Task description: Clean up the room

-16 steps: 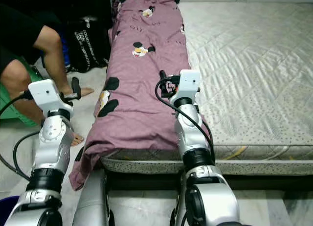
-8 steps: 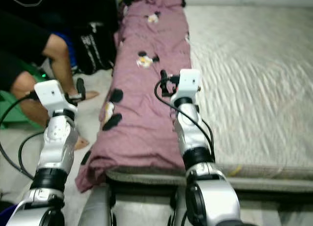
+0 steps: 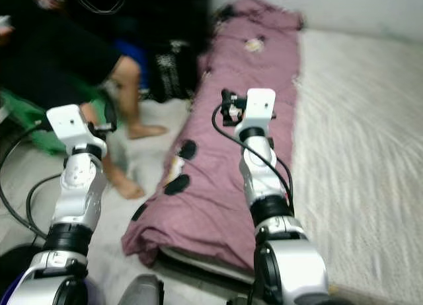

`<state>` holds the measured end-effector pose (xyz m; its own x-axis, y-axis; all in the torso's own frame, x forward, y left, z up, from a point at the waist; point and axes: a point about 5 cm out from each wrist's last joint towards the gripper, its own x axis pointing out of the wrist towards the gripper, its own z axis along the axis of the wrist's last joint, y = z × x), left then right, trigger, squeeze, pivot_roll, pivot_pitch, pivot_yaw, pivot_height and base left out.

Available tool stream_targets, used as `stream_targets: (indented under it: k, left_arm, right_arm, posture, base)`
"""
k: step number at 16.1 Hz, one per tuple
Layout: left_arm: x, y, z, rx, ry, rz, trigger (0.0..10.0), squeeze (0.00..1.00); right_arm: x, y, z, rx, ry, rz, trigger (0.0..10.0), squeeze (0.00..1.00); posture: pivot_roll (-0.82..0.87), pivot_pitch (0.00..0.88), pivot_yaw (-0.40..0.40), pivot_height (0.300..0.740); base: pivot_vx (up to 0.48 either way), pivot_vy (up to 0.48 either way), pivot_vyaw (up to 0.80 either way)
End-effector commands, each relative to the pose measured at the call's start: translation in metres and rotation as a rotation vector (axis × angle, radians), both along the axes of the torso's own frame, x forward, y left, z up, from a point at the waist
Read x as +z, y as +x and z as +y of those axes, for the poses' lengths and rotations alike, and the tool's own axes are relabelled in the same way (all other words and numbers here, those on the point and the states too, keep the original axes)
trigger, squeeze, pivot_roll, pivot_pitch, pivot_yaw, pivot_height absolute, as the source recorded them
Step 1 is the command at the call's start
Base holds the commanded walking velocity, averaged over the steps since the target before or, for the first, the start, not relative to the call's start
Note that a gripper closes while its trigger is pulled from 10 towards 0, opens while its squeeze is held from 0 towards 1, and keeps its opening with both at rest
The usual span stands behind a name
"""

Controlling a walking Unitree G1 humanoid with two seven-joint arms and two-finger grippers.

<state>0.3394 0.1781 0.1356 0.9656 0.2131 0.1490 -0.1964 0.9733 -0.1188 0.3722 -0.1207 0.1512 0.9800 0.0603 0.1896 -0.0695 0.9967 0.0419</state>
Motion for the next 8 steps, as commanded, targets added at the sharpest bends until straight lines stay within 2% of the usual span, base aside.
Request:
stream_targets:
  k: [1, 6, 8]
  left_arm:
    - [-0.0032, 0.0001, 0.0017, 0.004, -0.034, 0.019, 10.0, 0.0]
    - [-0.0014, 0.002, -0.0018, -0.012, -0.037, 0.015, 10.0, 0.0]
    - [-0.0016, 0.0018, -0.0048, -0.033, -0.02, 0.012, 10.0, 0.0]
  right_arm:
    - [-0.0046, -0.0009, 0.0028, -0.001, -0.005, 0.017, 10.0, 0.0]
    - [-0.0087, -0.0009, 0.002, -0.016, -0.005, 0.036, 10.0, 0.0]
    - [-0.0102, -0.0009, 0.0007, -0.031, -0.012, 0.044, 10.0, 0.0]
  posture:
    - [0.04, 0.0, 0.024, 0.74]
    - [0.04, 0.0, 0.023, 0.74]
    - [0.04, 0.0, 0.023, 0.74]
  base:
    - [0.0, 0.0, 0.0]
    - [0.0, 0.0, 0.0]
    - [0.0, 0.0, -0.21]
